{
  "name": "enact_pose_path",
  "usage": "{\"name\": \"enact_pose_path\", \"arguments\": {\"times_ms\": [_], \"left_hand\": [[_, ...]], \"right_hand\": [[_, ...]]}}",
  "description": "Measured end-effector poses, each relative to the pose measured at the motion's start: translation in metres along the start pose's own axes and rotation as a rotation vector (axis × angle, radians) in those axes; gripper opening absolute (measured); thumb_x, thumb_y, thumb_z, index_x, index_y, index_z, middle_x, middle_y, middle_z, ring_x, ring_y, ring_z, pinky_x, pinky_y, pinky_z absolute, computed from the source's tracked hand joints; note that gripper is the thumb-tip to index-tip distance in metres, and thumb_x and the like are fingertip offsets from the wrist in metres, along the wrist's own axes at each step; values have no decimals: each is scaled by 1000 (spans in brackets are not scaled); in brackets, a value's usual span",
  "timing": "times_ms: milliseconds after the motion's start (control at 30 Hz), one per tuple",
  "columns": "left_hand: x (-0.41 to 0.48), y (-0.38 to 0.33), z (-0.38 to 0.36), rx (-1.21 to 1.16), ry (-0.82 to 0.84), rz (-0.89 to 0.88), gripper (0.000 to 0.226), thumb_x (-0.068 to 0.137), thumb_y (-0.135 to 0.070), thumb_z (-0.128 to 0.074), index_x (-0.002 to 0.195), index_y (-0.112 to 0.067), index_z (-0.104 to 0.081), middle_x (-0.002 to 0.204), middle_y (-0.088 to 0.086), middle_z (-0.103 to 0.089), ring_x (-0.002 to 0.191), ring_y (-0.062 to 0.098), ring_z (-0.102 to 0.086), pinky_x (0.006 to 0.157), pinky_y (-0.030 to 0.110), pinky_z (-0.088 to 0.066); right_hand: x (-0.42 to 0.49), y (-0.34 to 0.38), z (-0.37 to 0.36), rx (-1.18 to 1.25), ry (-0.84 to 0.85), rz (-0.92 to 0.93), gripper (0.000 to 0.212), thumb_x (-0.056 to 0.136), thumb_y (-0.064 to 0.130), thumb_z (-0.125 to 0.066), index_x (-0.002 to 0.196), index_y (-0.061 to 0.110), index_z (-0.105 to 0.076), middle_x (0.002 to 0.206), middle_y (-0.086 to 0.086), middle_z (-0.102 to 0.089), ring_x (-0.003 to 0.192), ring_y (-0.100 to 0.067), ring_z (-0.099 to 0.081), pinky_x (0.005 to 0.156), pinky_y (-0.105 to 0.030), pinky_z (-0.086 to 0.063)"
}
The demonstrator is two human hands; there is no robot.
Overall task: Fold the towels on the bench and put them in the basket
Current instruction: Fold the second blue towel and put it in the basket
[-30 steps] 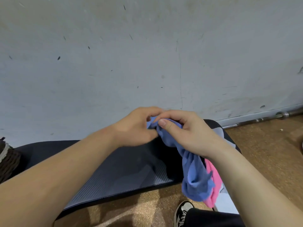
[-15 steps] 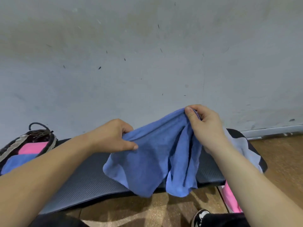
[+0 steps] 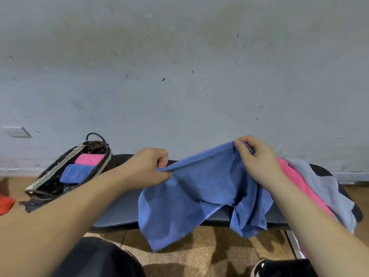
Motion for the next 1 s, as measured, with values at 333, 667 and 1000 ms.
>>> {"name": "enact_pose_path", "arguments": {"times_ms": [333,667,1000], "left_hand": [[-13,19,1,19,11,6,39,79,-39,-82,67,-12,-56,59,-5,-52,55,8,-45,55,29,-37],[-15,53,8,-189,-1,161,53,72,-44,-90,54,-18,-47,52,-9,-44,52,9,-43,57,29,-31],[37,120,-28,37,-144,271,18,86,-25,-73,76,-18,-60,71,-3,-64,71,17,-61,61,33,-46]], "right_hand": [[-17,-10,20,320,-3,-226,19,103,33,-59,89,28,-71,86,-11,-73,78,-18,-66,75,-38,-54],[-23,-16,50,266,112,-241,20,99,29,-66,91,15,-77,86,0,-76,79,-7,-67,77,-25,-53],[25,-73,-48,-394,125,-100,16,99,42,-58,102,40,-74,92,8,-56,86,-18,-61,80,-40,-53]]}}
Point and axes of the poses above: each hand's wrist, its own x-axis towards the middle knuckle, its own z-axis out of the back of the hand, y = z × x, the point moved 1 cm from there along x, towards the middle knuckle
